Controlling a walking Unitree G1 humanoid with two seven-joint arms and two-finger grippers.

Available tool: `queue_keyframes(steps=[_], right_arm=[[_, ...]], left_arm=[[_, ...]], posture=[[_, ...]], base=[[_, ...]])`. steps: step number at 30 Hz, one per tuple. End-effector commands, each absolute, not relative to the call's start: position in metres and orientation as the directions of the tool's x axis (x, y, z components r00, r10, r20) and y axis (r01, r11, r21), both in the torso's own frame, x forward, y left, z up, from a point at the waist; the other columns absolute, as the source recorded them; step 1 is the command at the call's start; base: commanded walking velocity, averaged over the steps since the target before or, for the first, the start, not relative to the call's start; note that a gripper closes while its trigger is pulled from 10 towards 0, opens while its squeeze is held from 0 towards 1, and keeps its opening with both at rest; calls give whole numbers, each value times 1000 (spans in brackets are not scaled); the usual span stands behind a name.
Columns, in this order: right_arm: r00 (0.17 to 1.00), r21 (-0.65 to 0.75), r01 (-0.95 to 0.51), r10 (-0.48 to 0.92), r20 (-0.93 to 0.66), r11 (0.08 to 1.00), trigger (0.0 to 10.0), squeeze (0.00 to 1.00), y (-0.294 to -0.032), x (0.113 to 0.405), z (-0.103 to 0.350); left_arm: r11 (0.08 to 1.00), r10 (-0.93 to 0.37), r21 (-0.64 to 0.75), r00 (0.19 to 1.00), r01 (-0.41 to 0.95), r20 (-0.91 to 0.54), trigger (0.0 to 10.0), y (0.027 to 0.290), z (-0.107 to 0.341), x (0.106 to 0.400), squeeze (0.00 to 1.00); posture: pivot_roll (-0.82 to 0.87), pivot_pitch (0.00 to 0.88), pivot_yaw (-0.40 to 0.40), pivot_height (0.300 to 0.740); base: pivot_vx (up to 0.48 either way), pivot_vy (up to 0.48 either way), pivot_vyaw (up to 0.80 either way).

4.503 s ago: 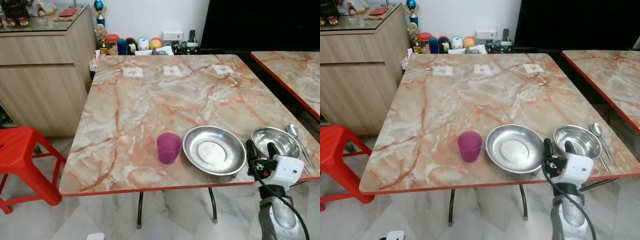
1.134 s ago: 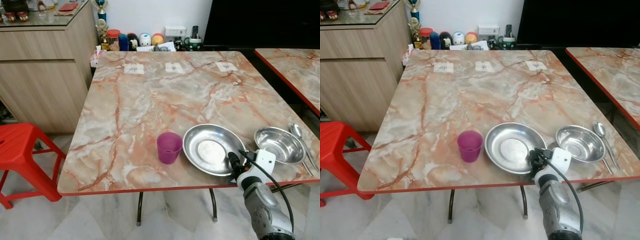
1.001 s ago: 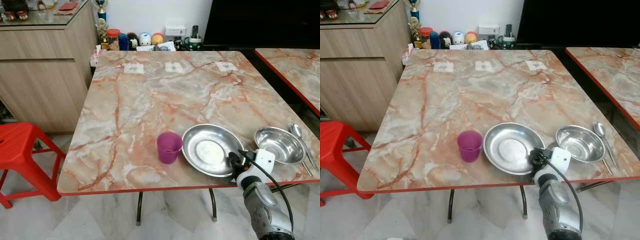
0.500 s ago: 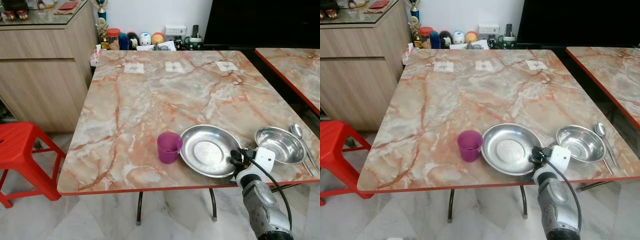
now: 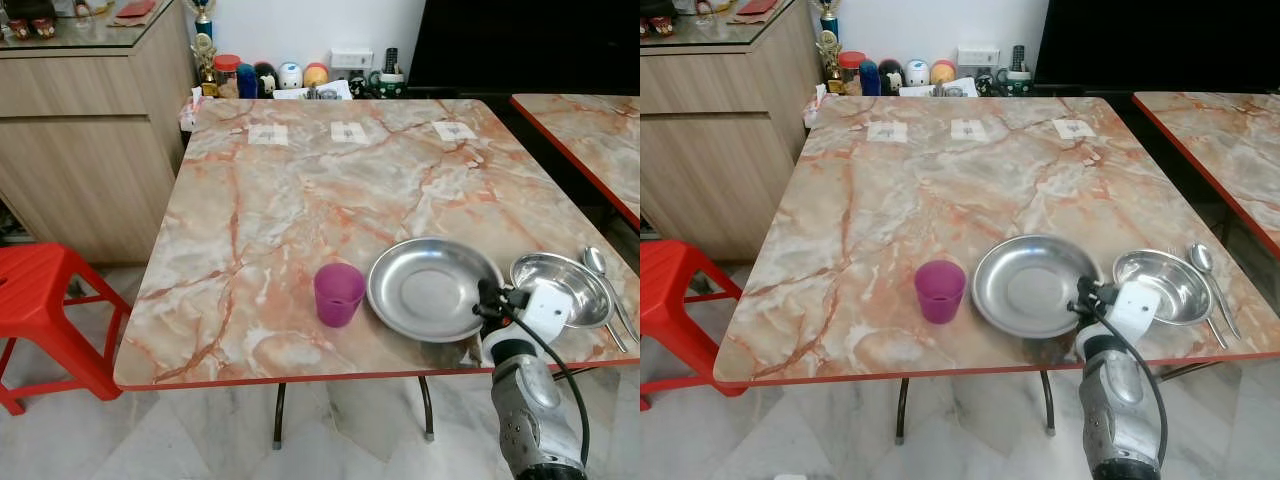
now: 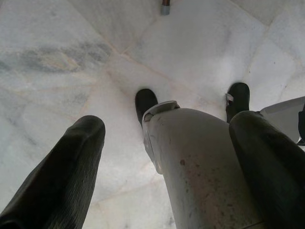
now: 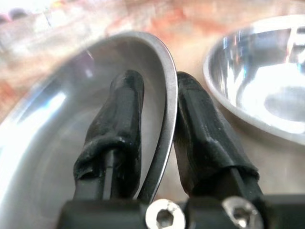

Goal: Setting the table

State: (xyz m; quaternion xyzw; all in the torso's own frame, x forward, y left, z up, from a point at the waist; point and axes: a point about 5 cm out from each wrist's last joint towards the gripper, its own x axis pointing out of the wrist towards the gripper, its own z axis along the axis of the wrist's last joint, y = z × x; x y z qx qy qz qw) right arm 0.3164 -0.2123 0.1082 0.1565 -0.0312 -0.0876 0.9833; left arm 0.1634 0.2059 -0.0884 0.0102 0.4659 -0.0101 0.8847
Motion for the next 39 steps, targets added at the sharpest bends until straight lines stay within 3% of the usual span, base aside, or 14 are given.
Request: queue_keyframes(steps=[1,13,14,15,32,39], right_arm=[[975,320,166,-203,87,933,0,0,-216,314,115],[955,318,133,-207,214,939,0,0,-215,313,135],[953,317,132,-208,221,939,7961,0,-215,313,136],[950,313,133,-211,231,940,10000,0,-216,312,137],[927,316,159,-251,277,935,10000,0,-223,305,145],[924,317,158,-253,287,935,10000,0,-223,306,146]], left_arm=[[999,-17,8,536,46,-844,10000,202,-93,153,0],[999,-21,8,539,50,-842,10000,199,-94,154,0],[999,-21,7,540,50,-842,10000,199,-94,154,0],[999,-21,7,540,50,-841,10000,199,-94,154,0],[997,-16,25,555,67,-832,10000,195,-92,161,0],[997,-10,32,558,66,-830,10000,194,-91,162,0]], posture=[[30,122,-73,740],[31,122,-71,740],[32,123,-71,740],[32,123,-71,740],[28,130,-66,740],[27,129,-66,740]], base=[[0,0,0],[0,0,0],[0,0,0],[0,0,0],[0,0,0],[0,-433,0]])
